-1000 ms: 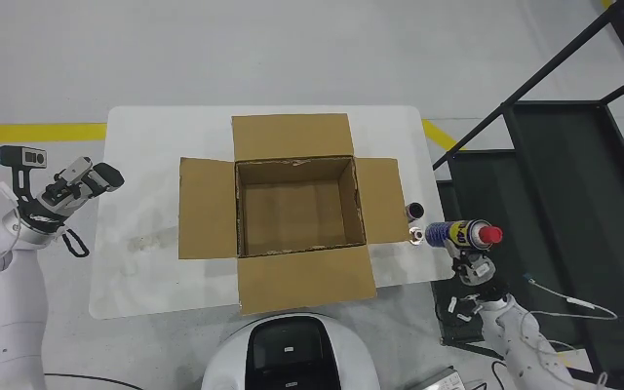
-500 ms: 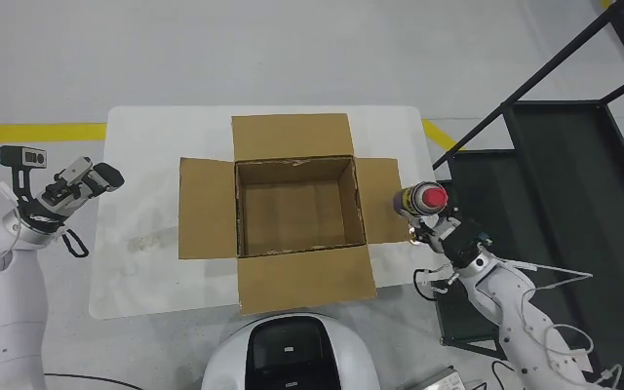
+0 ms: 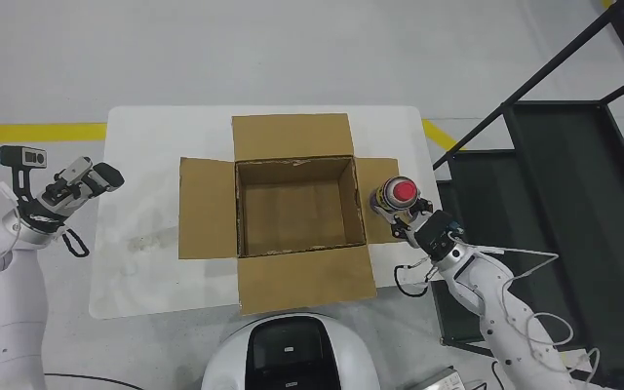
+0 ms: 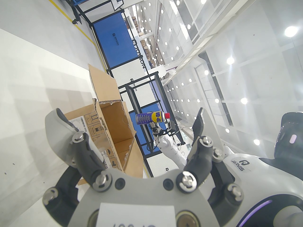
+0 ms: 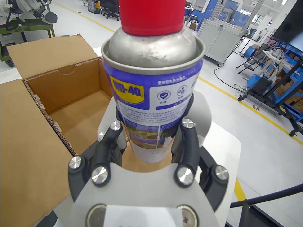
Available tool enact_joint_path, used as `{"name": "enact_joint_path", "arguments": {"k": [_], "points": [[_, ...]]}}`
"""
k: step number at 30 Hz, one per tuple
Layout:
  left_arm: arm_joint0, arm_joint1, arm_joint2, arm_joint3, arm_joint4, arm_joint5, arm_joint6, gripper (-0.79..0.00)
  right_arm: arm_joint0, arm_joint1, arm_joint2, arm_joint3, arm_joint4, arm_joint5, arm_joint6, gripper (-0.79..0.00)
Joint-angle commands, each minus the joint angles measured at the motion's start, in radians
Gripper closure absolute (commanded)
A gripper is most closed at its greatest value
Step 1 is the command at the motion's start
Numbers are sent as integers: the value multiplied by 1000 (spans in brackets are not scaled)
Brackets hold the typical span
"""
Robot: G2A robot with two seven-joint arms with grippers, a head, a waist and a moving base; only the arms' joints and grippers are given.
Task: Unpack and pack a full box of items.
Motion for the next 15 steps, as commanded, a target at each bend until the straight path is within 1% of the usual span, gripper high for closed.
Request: {"name": "enact_joint_path", "arguments": {"k": [1, 5, 7, 8, 11, 15], "points": [[0, 0, 0, 0, 0, 0, 0, -785, 0, 0, 0, 0, 0, 0, 0, 0], [0, 0, 0, 0, 0, 0, 0, -785, 0, 0, 0, 0, 0, 0, 0, 0], [0, 0, 0, 0, 0, 0, 0, -785, -8, 1, -3, 1, -41, 5, 29, 0], [0, 0, 0, 0, 0, 0, 0, -785, -13, 4, -7, -10, -88, -4, 47, 0], [0, 0, 0, 0, 0, 0, 0, -785, -11, 9, -17, -69, -187, -33, 107, 0], [0, 0, 0, 0, 0, 0, 0, -785, 35, 14, -44, -187, -266, -123, 220, 0]]}}
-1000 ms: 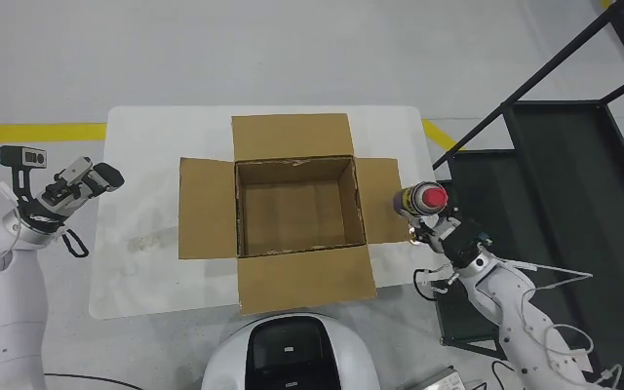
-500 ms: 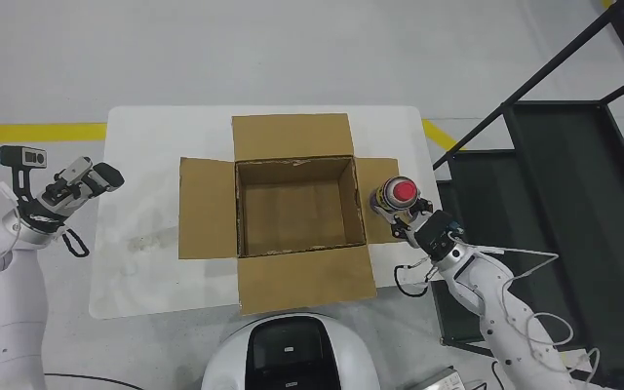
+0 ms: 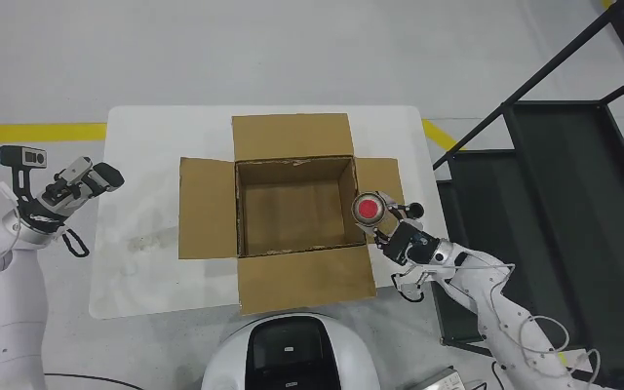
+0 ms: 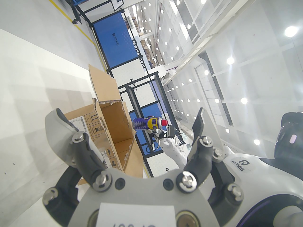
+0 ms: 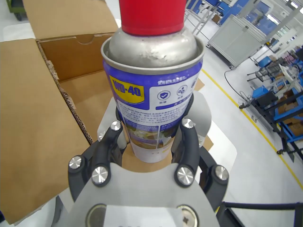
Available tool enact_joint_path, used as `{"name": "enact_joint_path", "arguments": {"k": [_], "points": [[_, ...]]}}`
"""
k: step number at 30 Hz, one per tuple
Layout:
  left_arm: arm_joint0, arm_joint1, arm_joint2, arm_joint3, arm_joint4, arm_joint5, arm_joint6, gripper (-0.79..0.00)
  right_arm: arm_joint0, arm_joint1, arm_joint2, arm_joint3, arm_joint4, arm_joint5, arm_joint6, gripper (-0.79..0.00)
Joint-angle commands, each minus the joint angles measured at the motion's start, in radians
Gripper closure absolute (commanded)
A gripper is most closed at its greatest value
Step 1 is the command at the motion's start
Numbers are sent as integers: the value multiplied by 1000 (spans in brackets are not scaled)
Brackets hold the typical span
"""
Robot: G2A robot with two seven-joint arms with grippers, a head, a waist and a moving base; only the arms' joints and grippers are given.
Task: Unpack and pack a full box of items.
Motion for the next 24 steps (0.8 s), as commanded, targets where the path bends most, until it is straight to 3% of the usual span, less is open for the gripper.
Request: {"name": "enact_joint_path", "arguments": {"k": [1, 6, 15, 20, 24], "points": [[0, 0, 0, 0, 0, 0, 0, -785, 33, 1, -21, -65, -29, -51, 61, 0], [0, 0, 0, 0, 0, 0, 0, -785, 143, -3, -92, -131, -35, -145, 271, 0], [0, 0, 0, 0, 0, 0, 0, -785, 393, -38, -314, -53, 25, -230, 725, 0], [0, 0, 0, 0, 0, 0, 0, -785, 475, -51, -386, -22, 21, -284, 821, 0], [0, 0, 0, 0, 0, 0, 0, -785, 475, -51, -386, -22, 21, -284, 821, 0]]}}
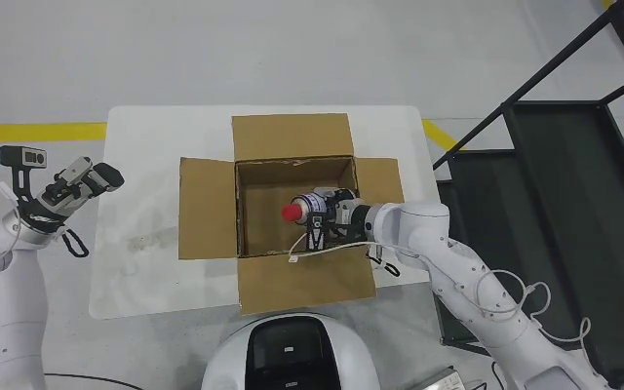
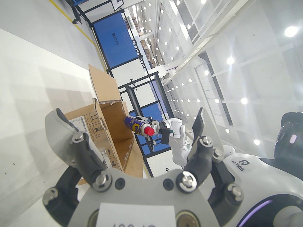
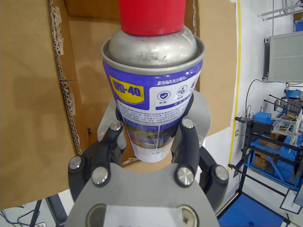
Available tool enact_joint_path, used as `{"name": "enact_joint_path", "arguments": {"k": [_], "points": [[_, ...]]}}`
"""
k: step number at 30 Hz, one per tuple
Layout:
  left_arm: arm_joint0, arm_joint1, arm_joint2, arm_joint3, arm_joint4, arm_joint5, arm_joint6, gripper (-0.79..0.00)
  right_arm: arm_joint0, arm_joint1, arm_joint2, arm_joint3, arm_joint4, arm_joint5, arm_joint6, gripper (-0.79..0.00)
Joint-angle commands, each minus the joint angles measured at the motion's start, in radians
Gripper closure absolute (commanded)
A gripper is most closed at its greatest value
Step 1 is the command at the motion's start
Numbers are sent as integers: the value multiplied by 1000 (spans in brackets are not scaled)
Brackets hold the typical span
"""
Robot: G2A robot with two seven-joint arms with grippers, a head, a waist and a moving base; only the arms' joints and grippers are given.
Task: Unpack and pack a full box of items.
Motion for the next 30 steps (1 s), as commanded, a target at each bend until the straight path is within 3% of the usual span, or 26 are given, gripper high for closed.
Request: {"name": "enact_joint_path", "arguments": {"k": [1, 16, 19, 26, 30], "points": [[0, 0, 0, 0, 0, 0, 0, -785, -1, 0, 1, -1, -1, 1, -1, 0], [0, 0, 0, 0, 0, 0, 0, -785, -1, 0, 1, -1, -1, 1, -1, 0], [0, 0, 0, 0, 0, 0, 0, -785, 11, -2, -9, 32, 33, -36, 45, 0], [0, 0, 0, 0, 0, 0, 0, -785, 223, -41, -125, 169, 306, -139, 301, 0], [0, 0, 0, 0, 0, 0, 0, -785, 364, -74, -303, 290, 433, -88, 372, 0]]}}
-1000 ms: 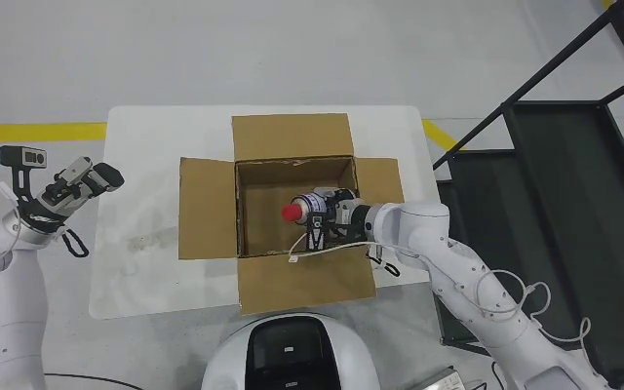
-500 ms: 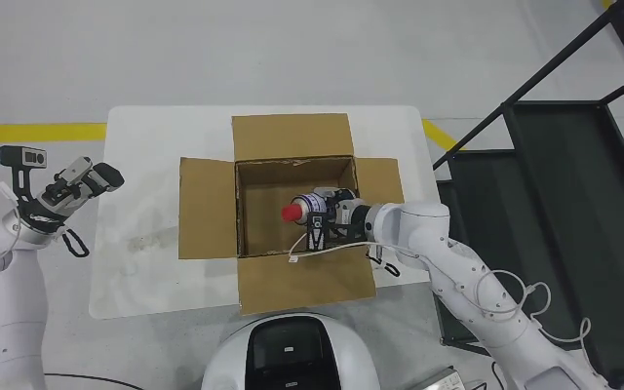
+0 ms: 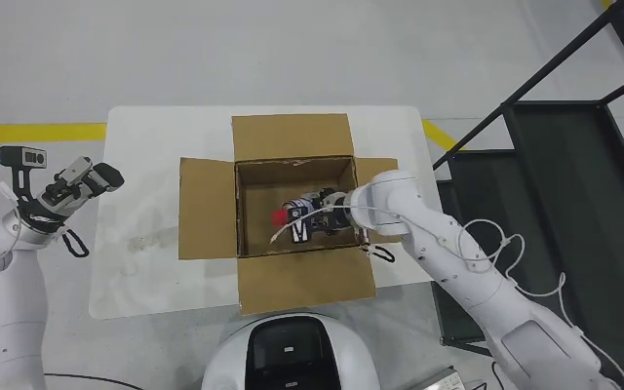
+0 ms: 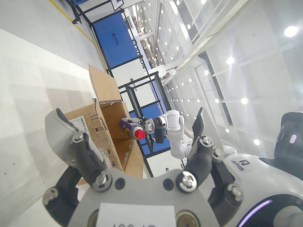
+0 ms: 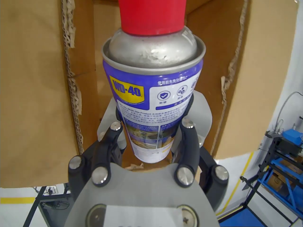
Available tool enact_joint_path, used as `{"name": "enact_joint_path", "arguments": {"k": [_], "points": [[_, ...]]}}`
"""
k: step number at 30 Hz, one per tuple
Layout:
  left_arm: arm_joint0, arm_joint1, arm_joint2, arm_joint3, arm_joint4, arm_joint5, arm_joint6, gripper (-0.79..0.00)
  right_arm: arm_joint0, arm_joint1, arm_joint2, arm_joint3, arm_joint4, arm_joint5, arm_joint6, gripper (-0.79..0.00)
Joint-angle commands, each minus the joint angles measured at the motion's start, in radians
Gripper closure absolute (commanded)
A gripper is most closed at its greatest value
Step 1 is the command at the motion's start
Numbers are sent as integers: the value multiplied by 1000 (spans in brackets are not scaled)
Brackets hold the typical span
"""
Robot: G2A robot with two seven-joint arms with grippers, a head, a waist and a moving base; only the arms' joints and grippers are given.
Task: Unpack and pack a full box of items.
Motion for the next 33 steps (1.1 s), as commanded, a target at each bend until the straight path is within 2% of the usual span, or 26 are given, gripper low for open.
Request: {"name": "enact_joint_path", "arguments": {"k": [1, 7, 13, 15, 19, 21, 22, 23, 33], "points": [[0, 0, 0, 0, 0, 0, 0, -785, 83, -15, -112, 74, 53, 37, 27, 0], [0, 0, 0, 0, 0, 0, 0, -785, 264, -62, -357, 255, 259, 117, 108, 0], [0, 0, 0, 0, 0, 0, 0, -785, 382, -95, -519, 370, 437, 167, 158, 0], [0, 0, 0, 0, 0, 0, 0, -785, 411, -103, -559, 404, 475, 179, 169, -157], [0, 0, 0, 0, 0, 0, 0, -785, 457, -118, -631, 455, 535, 181, 171, -360], [0, 0, 0, 0, 0, 0, 0, -785, 476, -125, -658, 476, 558, 175, 165, -517], [0, 0, 0, 0, 0, 0, 0, -785, 484, -129, -670, 485, 567, 173, 164, -671], [0, 0, 0, 0, 0, 0, 0, -785, 491, -133, -680, 494, 576, 172, 162, -785], [0, 0, 0, 0, 0, 0, 0, -785, 504, -156, -676, 545, 600, 126, 113, -785]]}}
